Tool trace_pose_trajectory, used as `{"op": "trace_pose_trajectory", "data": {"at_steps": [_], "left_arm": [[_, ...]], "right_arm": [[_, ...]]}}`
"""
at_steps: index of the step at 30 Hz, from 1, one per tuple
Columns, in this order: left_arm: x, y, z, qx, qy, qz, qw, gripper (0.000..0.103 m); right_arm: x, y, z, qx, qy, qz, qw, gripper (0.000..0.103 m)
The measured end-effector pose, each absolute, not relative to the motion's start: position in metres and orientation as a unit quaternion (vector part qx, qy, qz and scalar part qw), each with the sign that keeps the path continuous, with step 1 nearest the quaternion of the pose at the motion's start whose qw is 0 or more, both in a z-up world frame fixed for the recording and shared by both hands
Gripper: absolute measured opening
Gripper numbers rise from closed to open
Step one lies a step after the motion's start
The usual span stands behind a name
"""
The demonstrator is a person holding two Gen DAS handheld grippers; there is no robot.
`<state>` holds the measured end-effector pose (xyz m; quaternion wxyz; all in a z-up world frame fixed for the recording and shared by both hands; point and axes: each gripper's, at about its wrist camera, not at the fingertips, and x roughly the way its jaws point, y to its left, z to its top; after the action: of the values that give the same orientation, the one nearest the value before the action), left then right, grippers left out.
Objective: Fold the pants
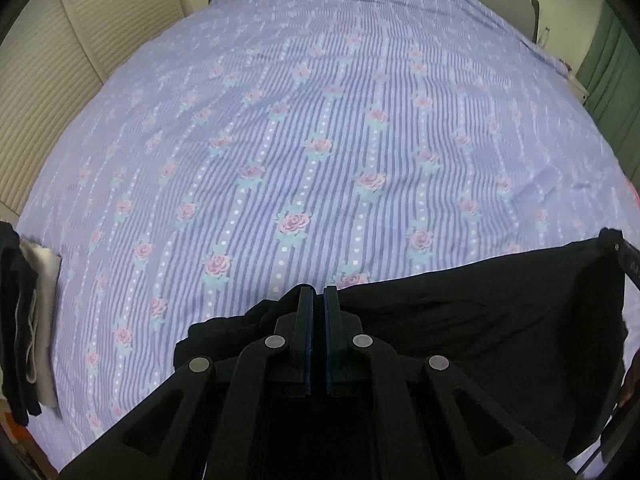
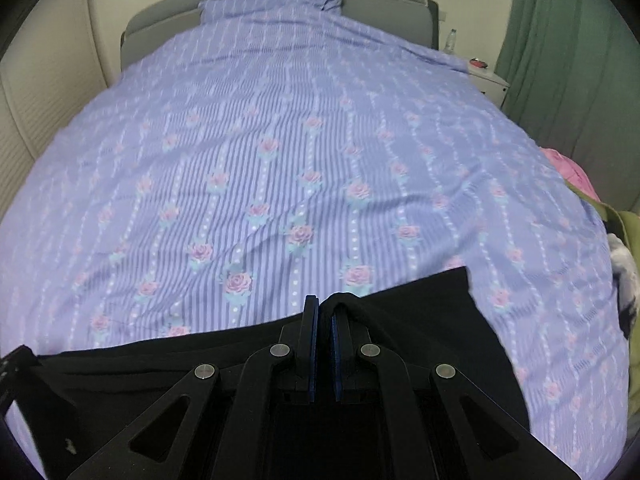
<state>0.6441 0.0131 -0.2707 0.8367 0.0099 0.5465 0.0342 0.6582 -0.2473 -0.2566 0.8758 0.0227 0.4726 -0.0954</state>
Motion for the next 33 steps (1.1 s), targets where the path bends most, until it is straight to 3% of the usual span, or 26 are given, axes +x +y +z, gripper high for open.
{"op": "trace_pose_trajectory", "data": {"at_steps": [4, 7, 8, 9, 10, 11, 12, 18, 20, 22, 33], "left_arm": [[0.649, 0.010, -0.284, 0.024, 0.563, 0.028, 0.826, 0.012], [0.651, 0.010, -0.282, 0.023, 0.570, 0.020, 0.821, 0.022], [0.649, 0.009, -0.279, 0.024, 0.566, 0.016, 0.824, 0.030], [0.645, 0.007, -0.272, 0.029, 0.556, 0.015, 0.830, 0.050], [0.640, 0.003, -0.263, 0.039, 0.545, 0.015, 0.837, 0.063], [0.635, 0.002, -0.255, 0.047, 0.530, 0.018, 0.846, 0.083], [0.627, -0.001, -0.244, 0.056, 0.503, 0.016, 0.863, 0.087], [0.606, -0.022, -0.207, 0.092, 0.459, -0.026, 0.883, 0.087], [0.596, -0.033, -0.203, 0.095, 0.455, -0.061, 0.884, 0.087], [0.587, -0.047, -0.203, 0.095, 0.449, -0.104, 0.882, 0.087], [0.583, -0.131, -0.258, 0.113, 0.497, -0.182, 0.841, 0.087]], "right_arm": [[0.670, -0.245, -0.273, 0.010, 0.492, -0.100, 0.865, 0.006], [0.672, -0.249, -0.281, 0.022, 0.504, -0.097, 0.858, 0.010], [0.670, -0.250, -0.282, 0.029, 0.508, -0.094, 0.856, 0.020], [0.668, -0.251, -0.281, 0.033, 0.508, -0.093, 0.856, 0.029], [0.661, -0.251, -0.277, 0.041, 0.505, -0.089, 0.858, 0.040], [0.655, -0.251, -0.272, 0.046, 0.498, -0.086, 0.862, 0.045], [0.645, -0.251, -0.266, 0.049, 0.489, -0.082, 0.867, 0.047], [0.585, -0.261, -0.226, 0.039, 0.441, -0.053, 0.895, 0.053], [0.558, -0.275, -0.210, 0.032, 0.418, -0.049, 0.907, 0.062], [0.541, -0.294, -0.201, 0.021, 0.410, -0.060, 0.910, 0.062], [0.571, -0.375, -0.250, 0.033, 0.488, -0.016, 0.872, 0.061]]}}
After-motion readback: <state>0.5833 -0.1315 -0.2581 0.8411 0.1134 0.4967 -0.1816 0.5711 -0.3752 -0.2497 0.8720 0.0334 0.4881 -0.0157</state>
